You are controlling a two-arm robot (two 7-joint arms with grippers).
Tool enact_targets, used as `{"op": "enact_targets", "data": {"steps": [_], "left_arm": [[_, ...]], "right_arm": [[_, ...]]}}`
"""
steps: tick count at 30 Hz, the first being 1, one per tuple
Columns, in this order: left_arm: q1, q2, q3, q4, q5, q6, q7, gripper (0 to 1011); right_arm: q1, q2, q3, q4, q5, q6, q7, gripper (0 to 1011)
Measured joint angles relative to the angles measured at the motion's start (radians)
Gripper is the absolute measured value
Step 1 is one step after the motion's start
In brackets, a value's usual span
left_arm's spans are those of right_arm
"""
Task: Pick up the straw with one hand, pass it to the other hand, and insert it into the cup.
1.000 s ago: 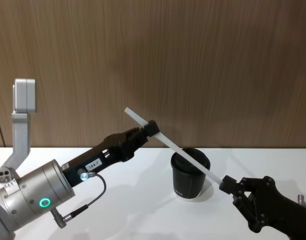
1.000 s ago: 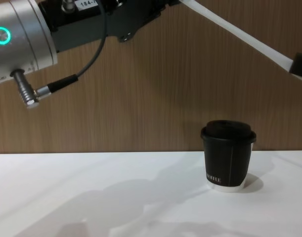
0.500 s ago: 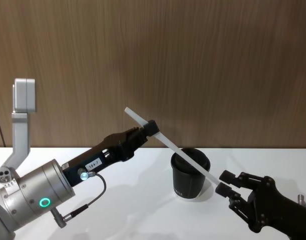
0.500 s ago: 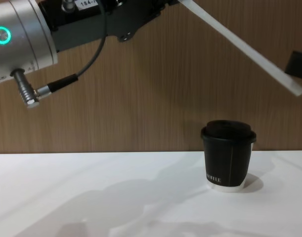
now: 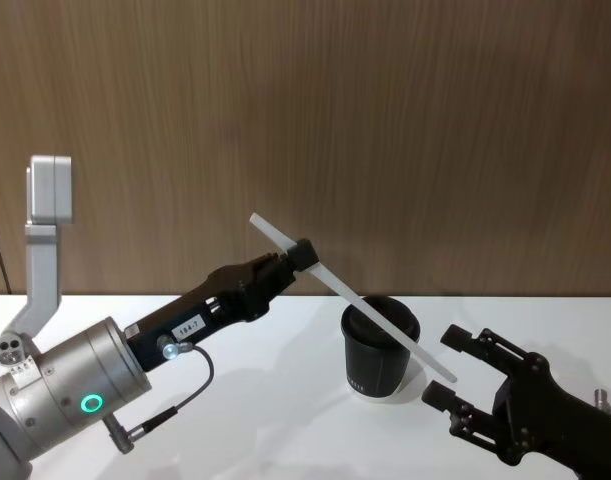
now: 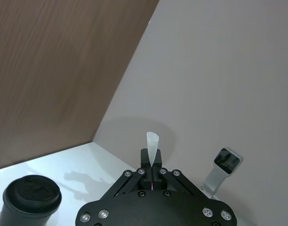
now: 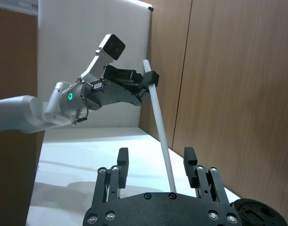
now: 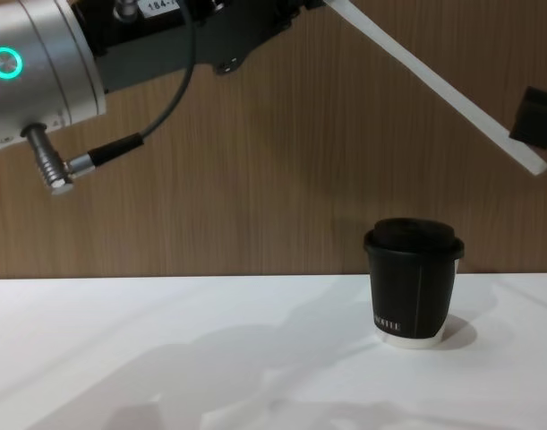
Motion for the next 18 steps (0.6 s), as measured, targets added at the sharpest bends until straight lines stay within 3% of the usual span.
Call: {"op": "enact_targets", "data": {"steps": [5, 11, 18], "left_arm": [[-0.009, 0.001, 0.01, -0.005, 0.033, -0.021, 0.02, 7], [-0.032, 0.001, 0.032, -0.011, 0.104, -0.059, 0.06, 6], [-0.076, -0.002, 0.072, -0.018, 0.216, -0.108, 0.121, 7]], "right_arm": [[0.0, 0.0, 0.0, 0.0, 0.0, 0.0, 0.0, 863], [0.0, 0.0, 0.0, 0.0, 0.0, 0.0, 0.0, 1001], [0.0, 0.0, 0.0, 0.0, 0.0, 0.0, 0.0, 1001]]}}
